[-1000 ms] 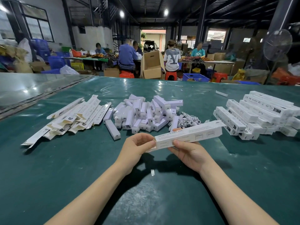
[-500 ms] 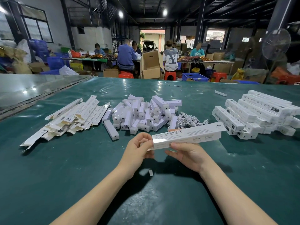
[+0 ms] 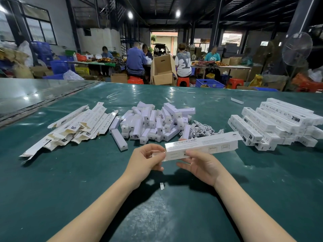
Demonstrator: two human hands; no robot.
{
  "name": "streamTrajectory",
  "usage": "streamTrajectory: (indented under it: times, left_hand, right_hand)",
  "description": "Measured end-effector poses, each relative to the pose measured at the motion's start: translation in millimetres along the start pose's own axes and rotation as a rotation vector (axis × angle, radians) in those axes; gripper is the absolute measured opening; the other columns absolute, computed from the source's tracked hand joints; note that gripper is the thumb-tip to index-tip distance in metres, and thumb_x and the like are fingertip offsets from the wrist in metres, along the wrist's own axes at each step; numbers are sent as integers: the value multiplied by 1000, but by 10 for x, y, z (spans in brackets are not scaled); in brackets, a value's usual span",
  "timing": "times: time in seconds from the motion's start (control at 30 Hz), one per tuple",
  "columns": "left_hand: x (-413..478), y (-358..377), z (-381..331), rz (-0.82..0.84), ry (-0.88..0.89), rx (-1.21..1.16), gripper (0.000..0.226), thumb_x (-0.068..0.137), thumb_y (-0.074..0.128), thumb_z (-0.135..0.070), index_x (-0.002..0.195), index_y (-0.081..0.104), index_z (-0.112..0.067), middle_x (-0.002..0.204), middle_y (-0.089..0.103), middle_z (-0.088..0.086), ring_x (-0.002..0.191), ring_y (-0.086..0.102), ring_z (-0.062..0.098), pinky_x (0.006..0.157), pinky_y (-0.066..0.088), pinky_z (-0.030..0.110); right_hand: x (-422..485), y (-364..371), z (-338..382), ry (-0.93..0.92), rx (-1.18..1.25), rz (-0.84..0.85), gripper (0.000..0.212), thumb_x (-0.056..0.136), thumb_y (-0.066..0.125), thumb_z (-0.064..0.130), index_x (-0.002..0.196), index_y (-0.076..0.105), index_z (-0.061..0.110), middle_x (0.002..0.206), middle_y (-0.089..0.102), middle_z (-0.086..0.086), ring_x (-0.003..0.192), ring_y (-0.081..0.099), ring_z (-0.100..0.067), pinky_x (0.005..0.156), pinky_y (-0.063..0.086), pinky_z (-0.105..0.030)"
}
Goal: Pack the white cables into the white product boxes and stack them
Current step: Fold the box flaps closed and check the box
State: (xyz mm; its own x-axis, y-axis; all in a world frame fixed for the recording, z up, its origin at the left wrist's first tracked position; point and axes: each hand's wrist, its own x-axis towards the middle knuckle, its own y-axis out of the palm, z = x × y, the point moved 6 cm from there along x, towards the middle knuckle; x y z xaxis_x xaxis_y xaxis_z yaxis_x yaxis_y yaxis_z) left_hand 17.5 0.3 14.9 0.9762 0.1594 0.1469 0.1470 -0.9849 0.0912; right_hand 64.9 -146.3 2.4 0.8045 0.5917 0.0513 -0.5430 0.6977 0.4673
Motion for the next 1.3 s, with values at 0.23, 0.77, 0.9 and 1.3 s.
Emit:
streamTrajectory:
  times: [0.23,0.77,0.9,1.3]
  left_hand:
    - [-81,-98,-218,-174,268,304,40,77,58,13,64,64,-24,71,60,-1,55,51,13,44,43,13]
    - [38,-115,-13,-62,-38,-417,19,79,53,12,70,58,-4,67,68,7,65,68,15,62,56,22]
    - [22,-103,-21,-90,9,-296,21,76,60,11,66,62,-7,64,68,1,63,65,10,60,55,20]
    - [9,-122,80,-182,-77,-419,9,59,68,-24,65,63,-20,69,70,-5,62,63,3,51,50,17]
  right_hand:
    - [37,-127,21,19,231,-239,69,53,78,43,105,58,4,79,71,-20,67,71,-26,52,57,-30]
    - [1,-168,81,-55,292,-58,27,70,50,3,78,75,10,86,73,-11,82,71,-23,73,58,-32]
    - [-15,-129,105,-68,283,-30,32,50,84,9,81,75,6,87,73,-13,82,71,-24,69,58,-32]
    - [-9,-51,39,40,232,79,64,36,94,24,95,74,10,100,71,-11,93,68,-26,80,56,-42]
